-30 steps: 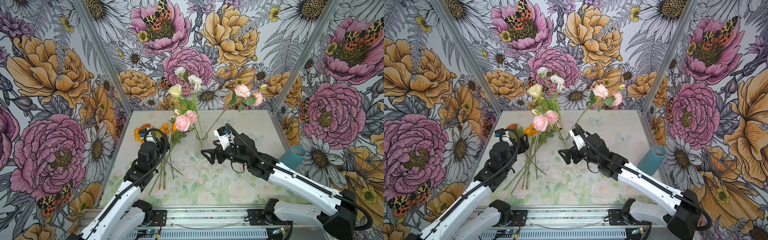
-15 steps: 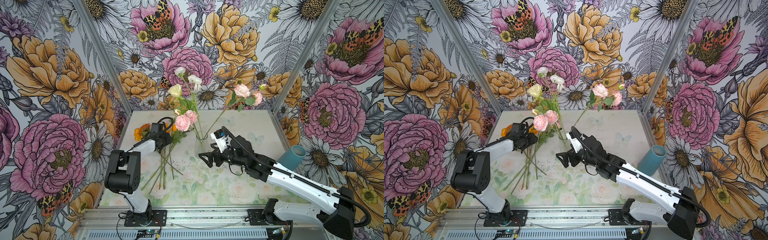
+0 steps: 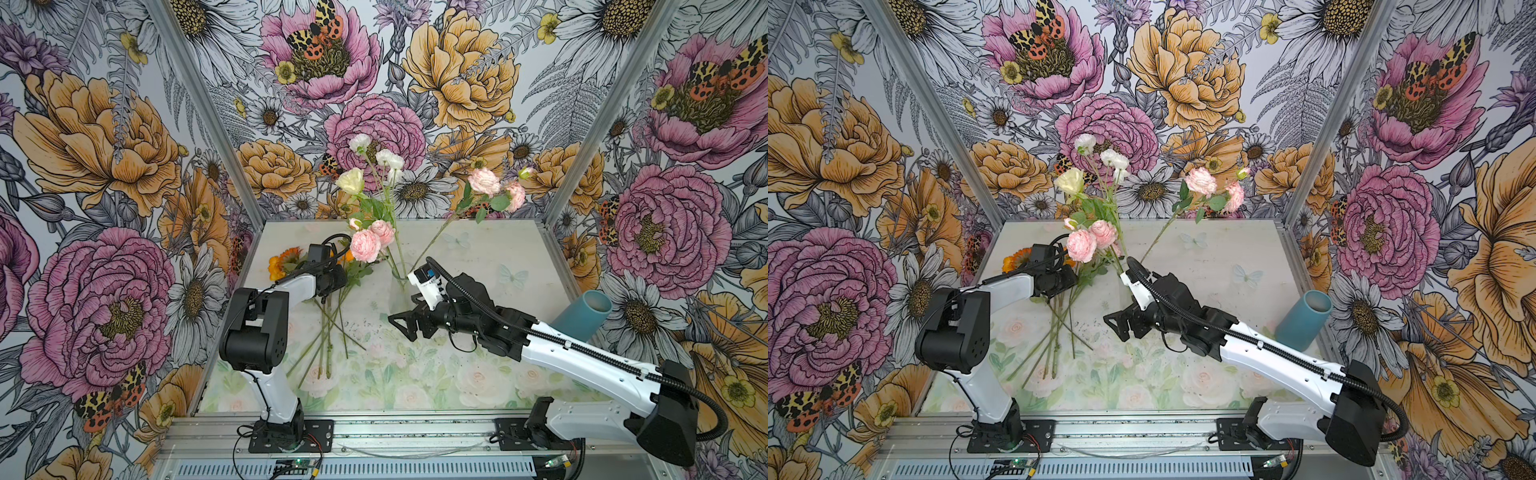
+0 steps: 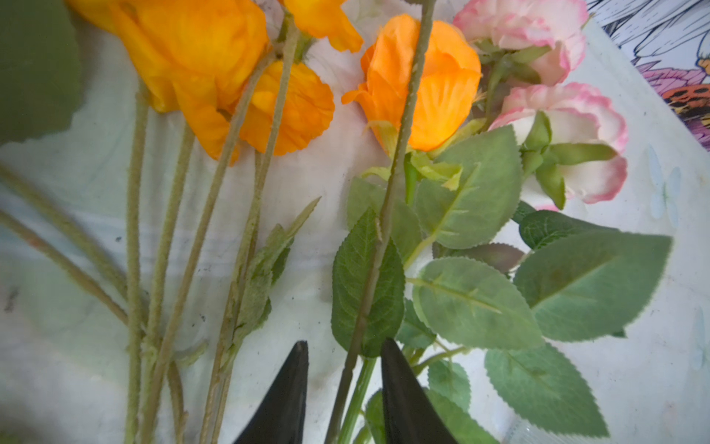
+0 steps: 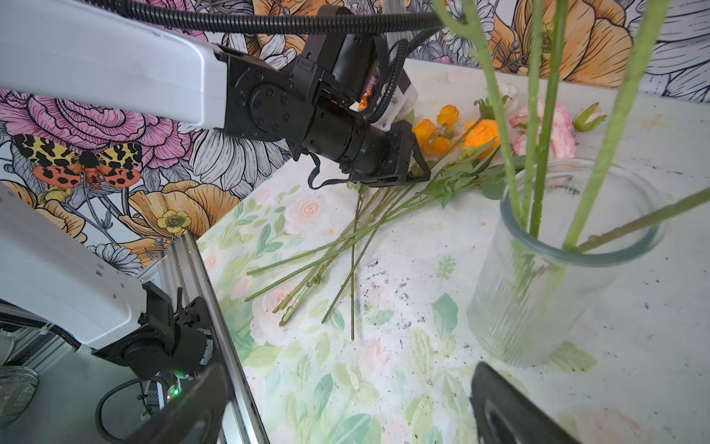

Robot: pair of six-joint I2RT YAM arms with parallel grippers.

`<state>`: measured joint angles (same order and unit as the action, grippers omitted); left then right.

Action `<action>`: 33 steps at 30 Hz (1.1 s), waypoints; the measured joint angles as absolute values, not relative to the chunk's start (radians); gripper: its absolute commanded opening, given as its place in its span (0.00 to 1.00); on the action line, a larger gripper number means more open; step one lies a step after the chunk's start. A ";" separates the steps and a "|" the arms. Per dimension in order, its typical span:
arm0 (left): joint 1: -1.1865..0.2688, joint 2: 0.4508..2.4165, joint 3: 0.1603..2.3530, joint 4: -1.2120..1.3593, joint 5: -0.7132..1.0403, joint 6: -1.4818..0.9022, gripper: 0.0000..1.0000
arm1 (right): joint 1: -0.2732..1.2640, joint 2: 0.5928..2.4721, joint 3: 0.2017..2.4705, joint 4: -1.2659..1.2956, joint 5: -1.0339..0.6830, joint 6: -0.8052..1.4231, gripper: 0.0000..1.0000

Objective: Arrange the flowers into the vase
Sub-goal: 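Lower the left gripper onto the bunch and close on a white-rose stem, then lift the white-rose stem upright with the left gripper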

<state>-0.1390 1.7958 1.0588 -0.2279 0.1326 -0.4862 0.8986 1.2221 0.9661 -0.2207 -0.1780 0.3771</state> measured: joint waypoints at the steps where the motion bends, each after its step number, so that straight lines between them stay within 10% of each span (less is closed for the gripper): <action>1: -0.140 1.796 1.059 -0.228 0.132 -0.485 0.20 | 0.899 1.222 0.966 -0.220 -0.178 0.377 0.99; 10: -0.140 1.861 1.096 -0.229 0.146 -0.479 0.23 | 0.900 1.217 0.966 -0.220 -0.172 0.377 0.99; 20: -0.140 1.866 1.112 -0.253 0.151 -0.464 0.00 | 0.900 1.197 0.966 -0.220 -0.150 0.378 1.00; 33: -0.142 1.425 0.984 -0.363 -0.064 -0.439 0.00 | 0.902 1.188 0.964 -0.221 -0.145 0.389 1.00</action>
